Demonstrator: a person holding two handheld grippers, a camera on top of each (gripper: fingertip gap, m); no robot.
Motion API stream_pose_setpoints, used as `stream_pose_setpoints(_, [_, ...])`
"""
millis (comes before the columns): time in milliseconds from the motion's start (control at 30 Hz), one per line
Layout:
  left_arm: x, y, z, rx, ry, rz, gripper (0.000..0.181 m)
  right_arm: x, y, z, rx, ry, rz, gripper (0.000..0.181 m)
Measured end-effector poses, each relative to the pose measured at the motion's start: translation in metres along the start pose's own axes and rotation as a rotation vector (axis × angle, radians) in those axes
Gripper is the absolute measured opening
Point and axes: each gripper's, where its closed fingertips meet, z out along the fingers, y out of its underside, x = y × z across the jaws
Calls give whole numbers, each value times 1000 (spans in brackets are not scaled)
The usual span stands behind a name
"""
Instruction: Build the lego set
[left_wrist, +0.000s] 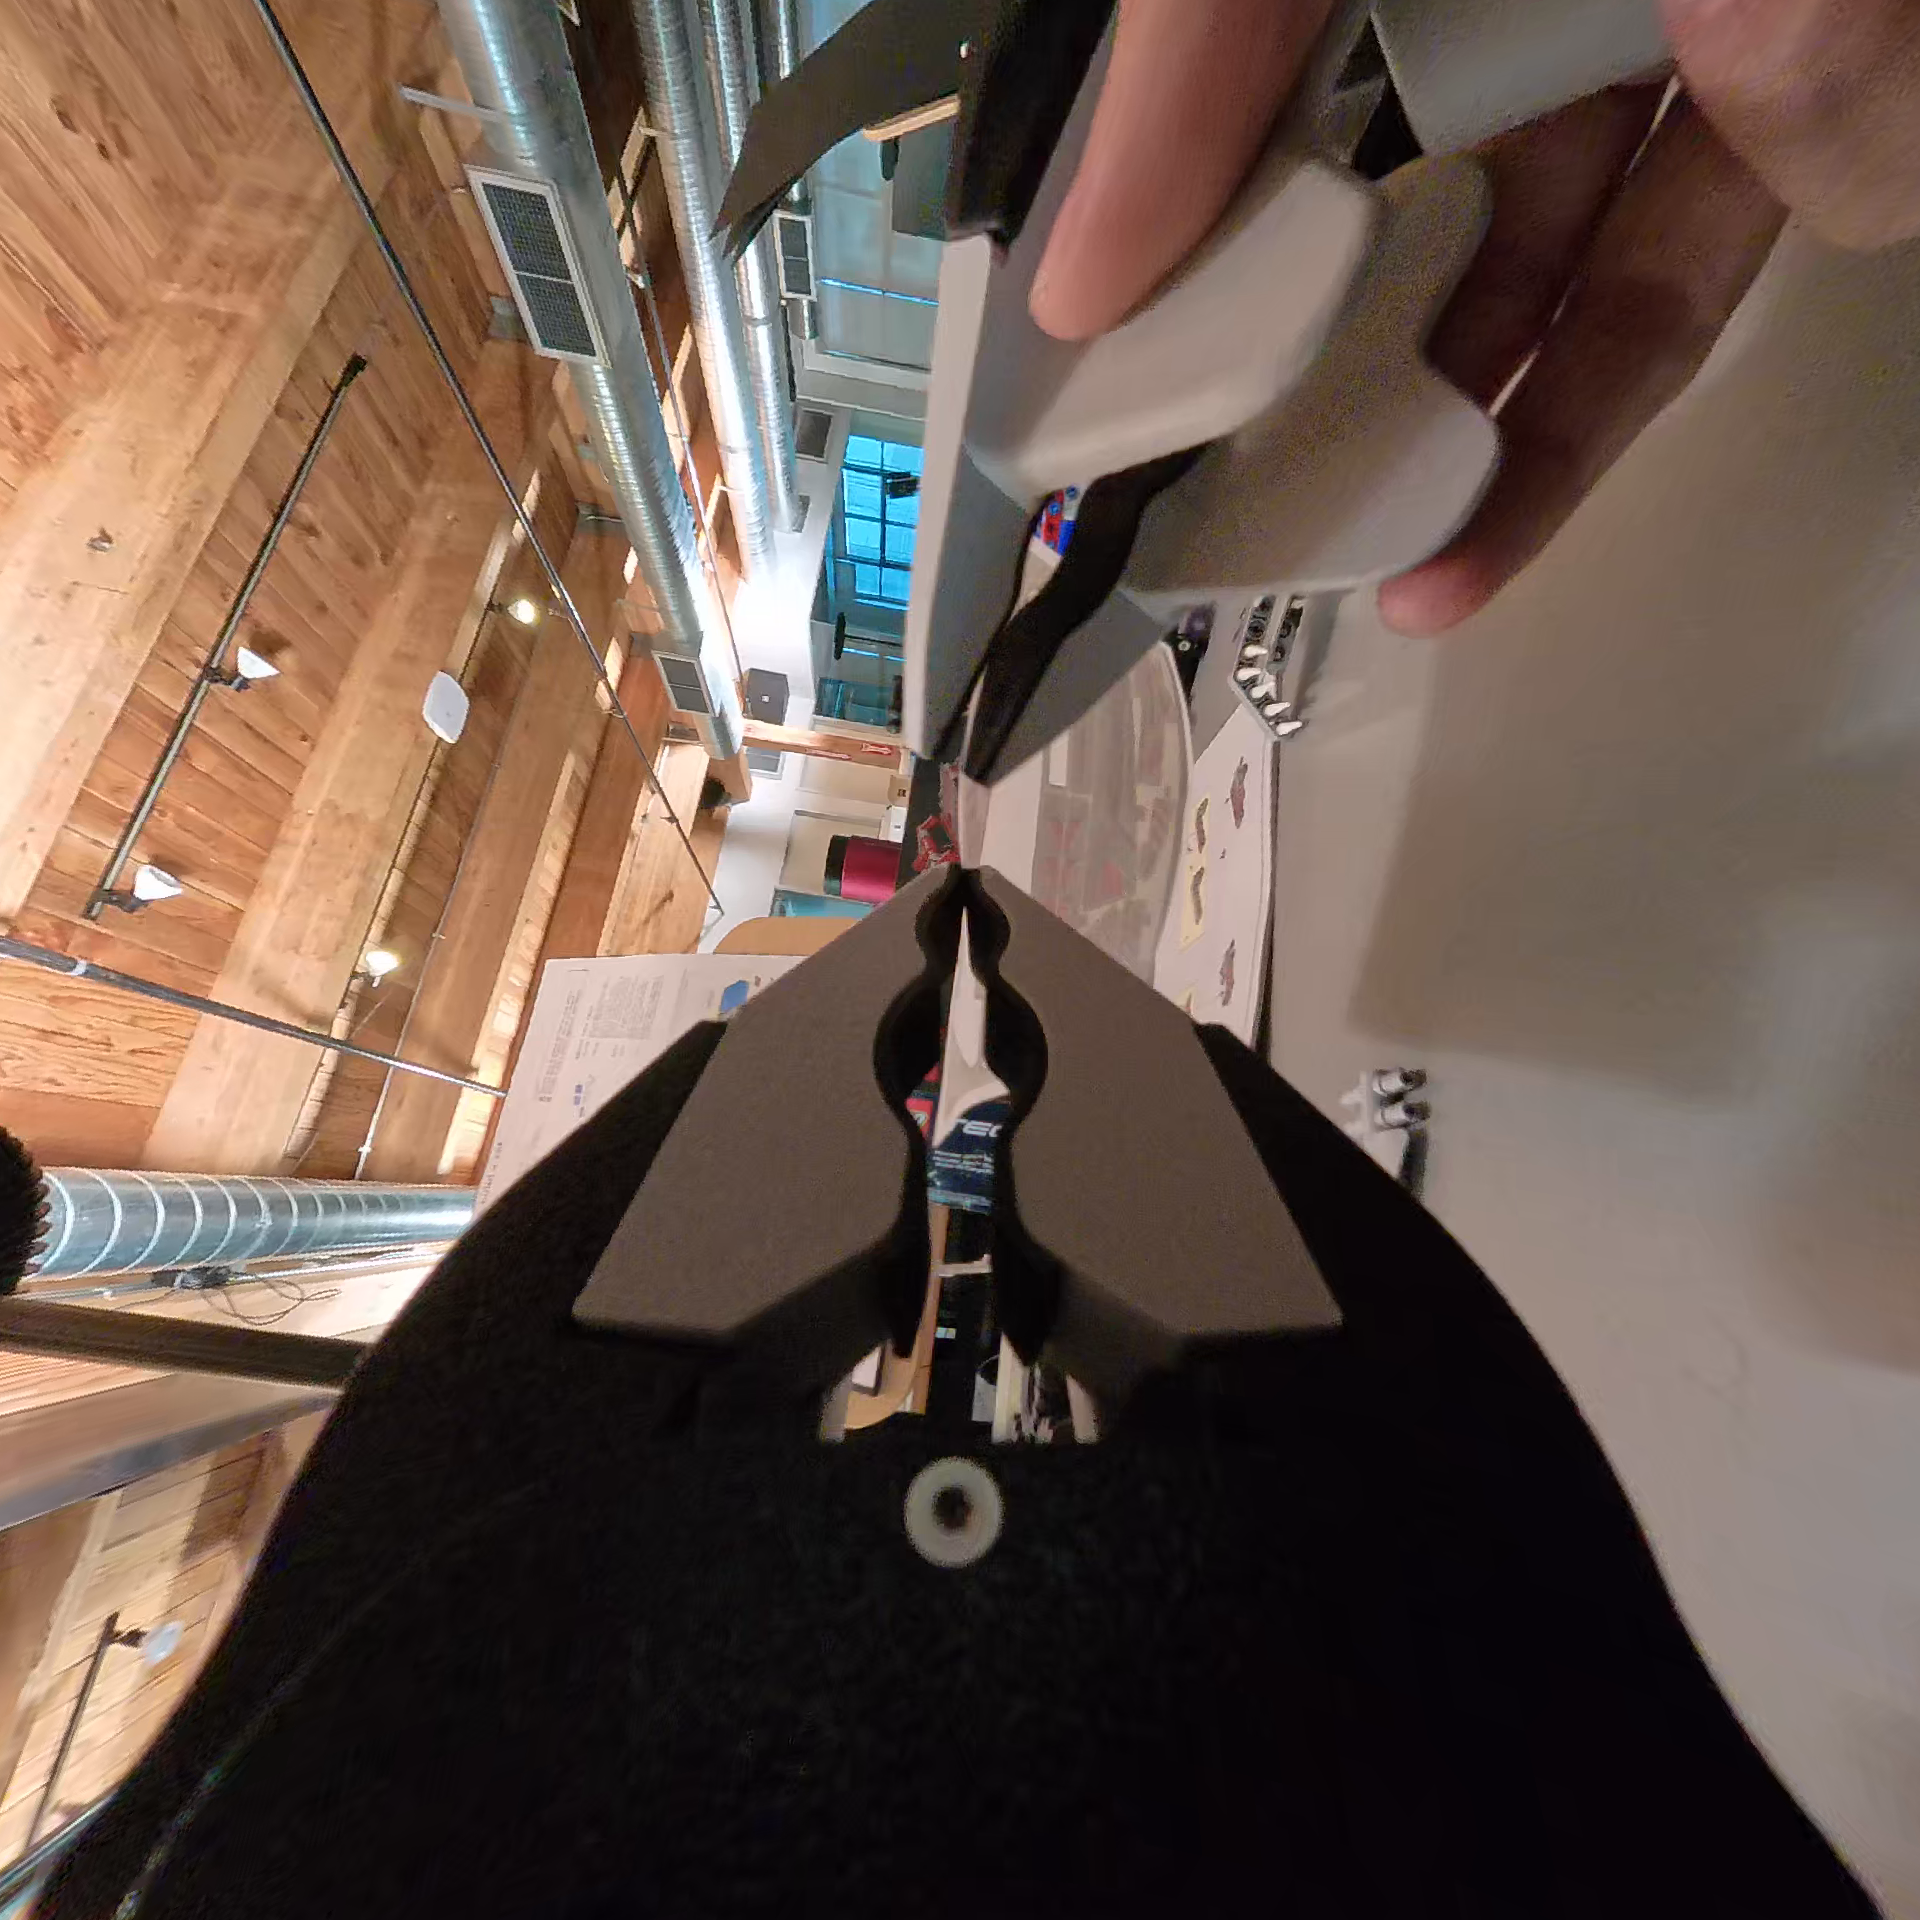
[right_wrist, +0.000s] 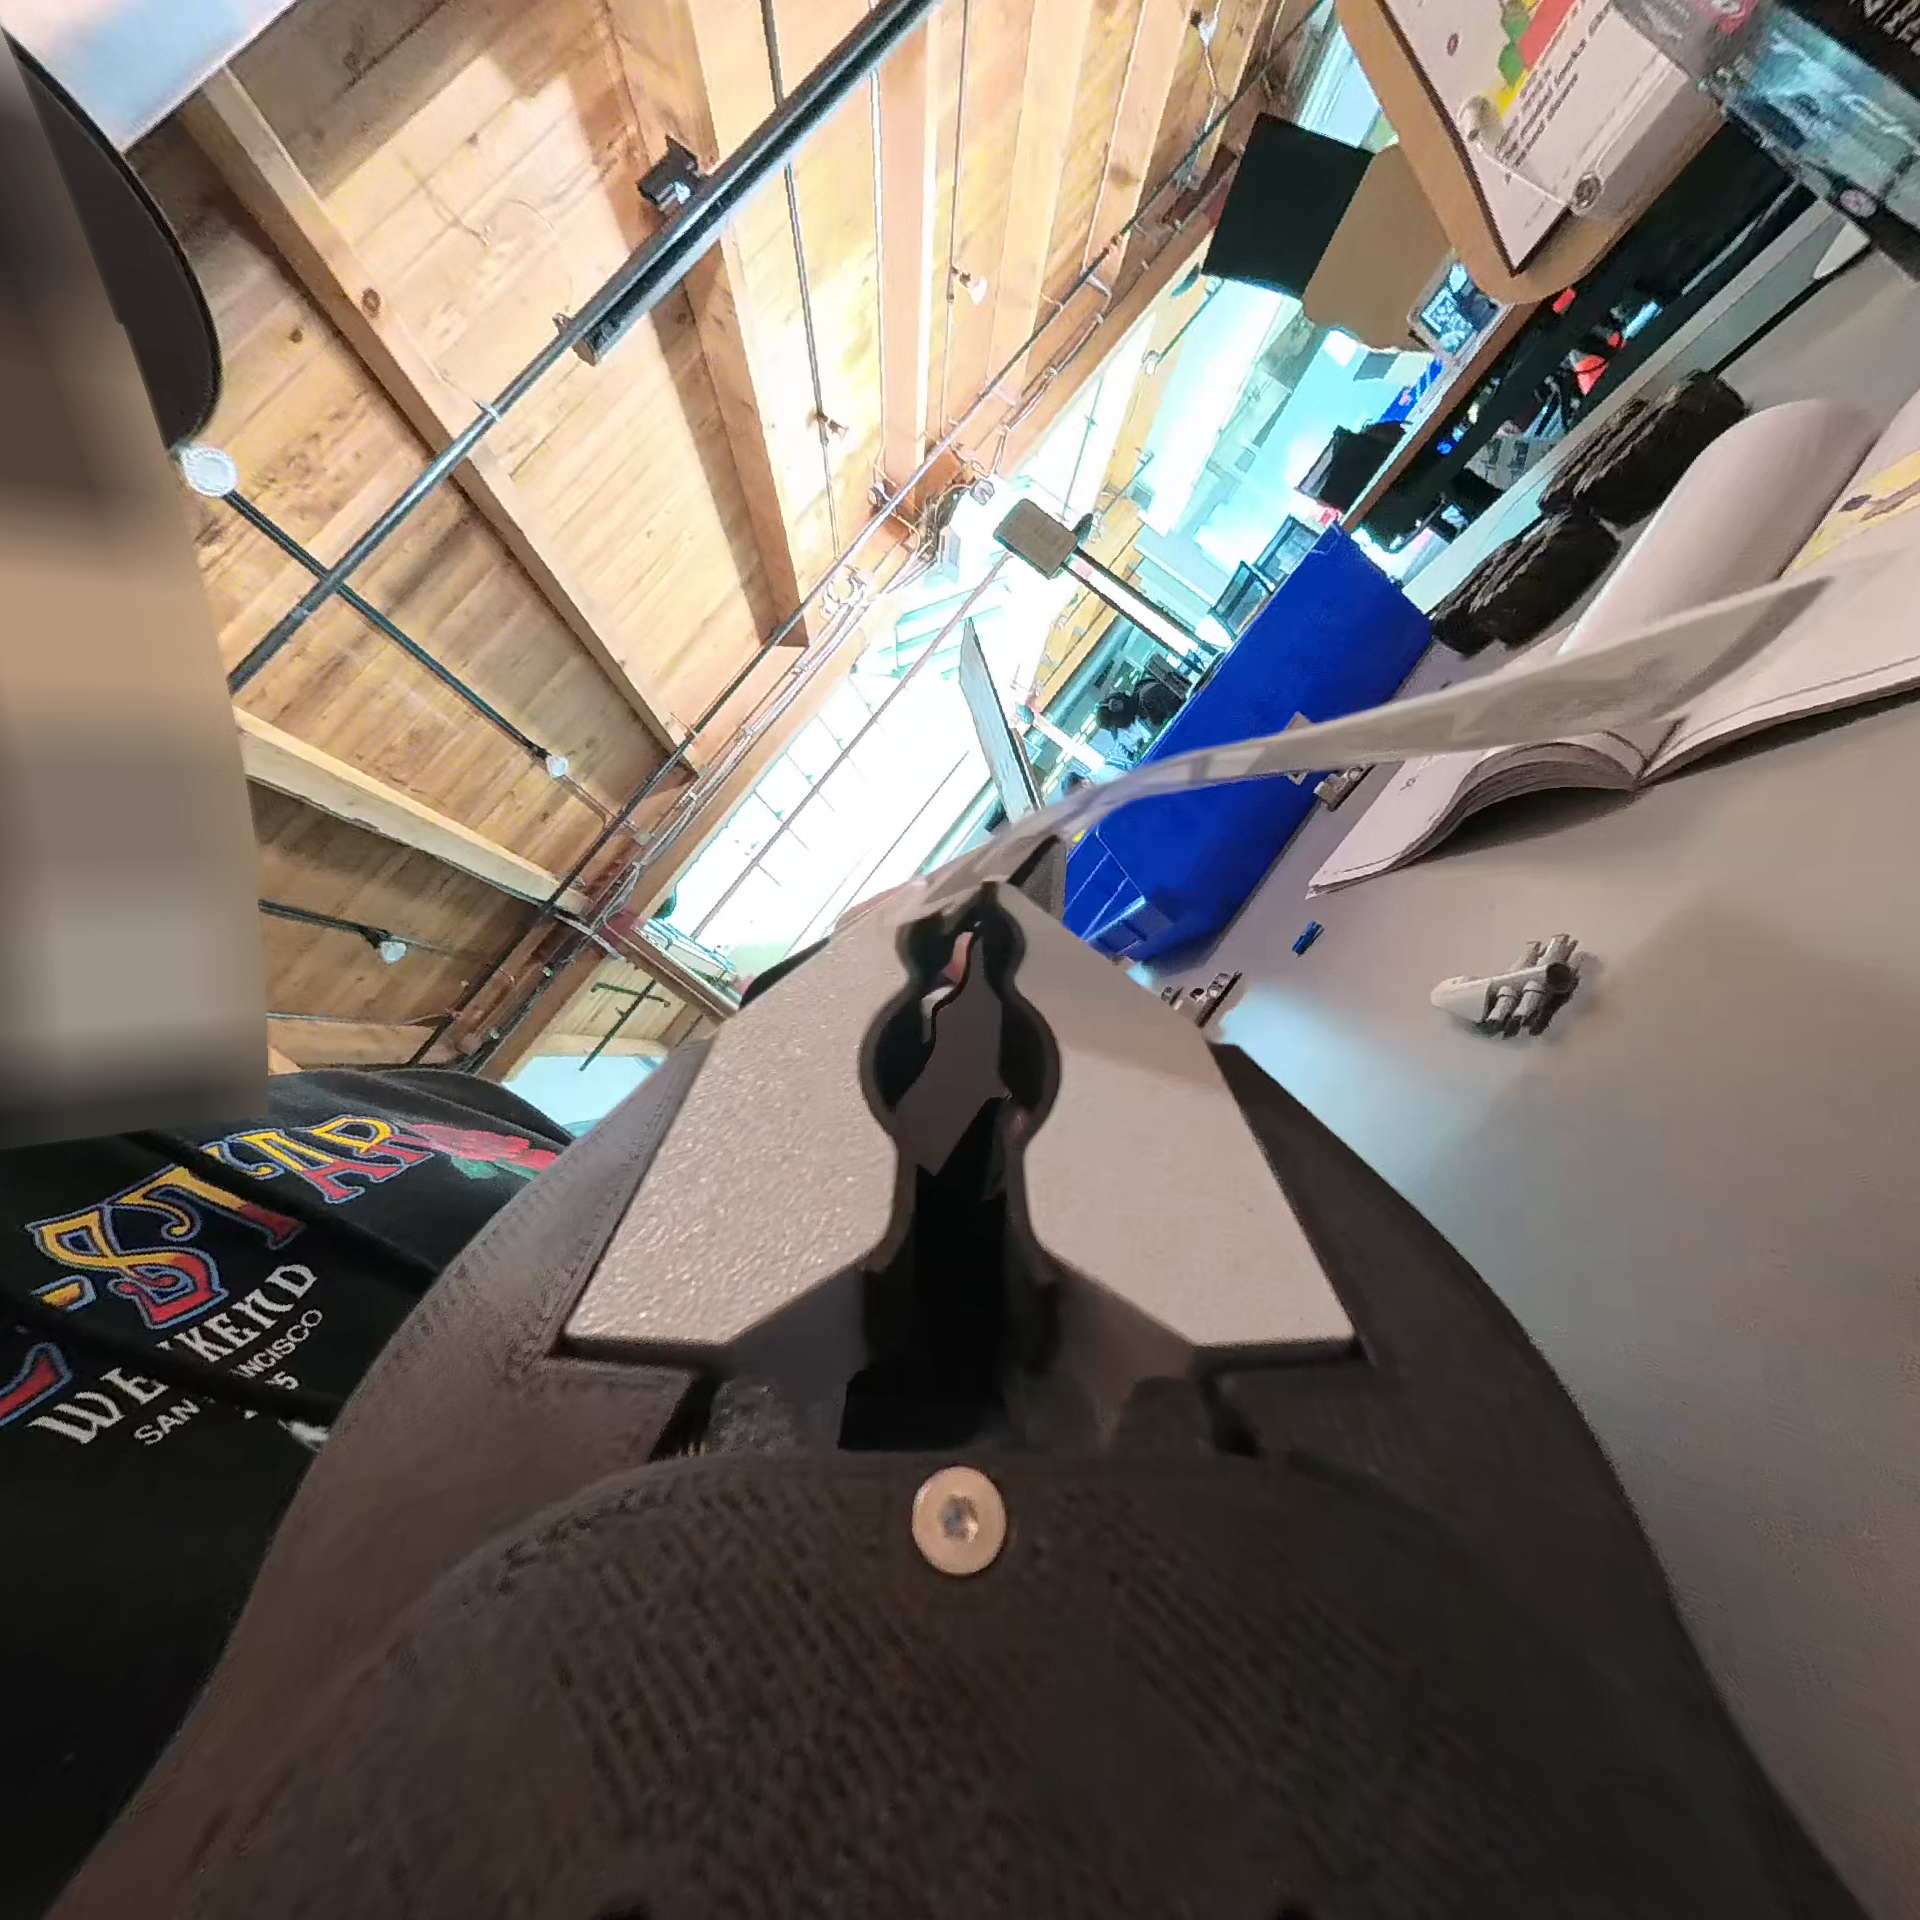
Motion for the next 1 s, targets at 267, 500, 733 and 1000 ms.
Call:
stream_pose_setpoints(267, [2, 2, 1, -16, -11, 81, 0, 3, -3, -2, 23, 3, 33, 10])
stream_pose_setpoints(500, [3, 0, 1, -4, -10, 110, 0, 9, -9, -4, 74, 24, 61, 2])
stream_pose_setpoints(733, [9, 1, 1, 3, 7, 156, 0, 15, -12, -6, 90, 44, 79, 5])
stream_pose_setpoints(1000, [10, 1, 1, 10, 5, 159, 0, 16, -12, -6, 102, 36, 85, 0])
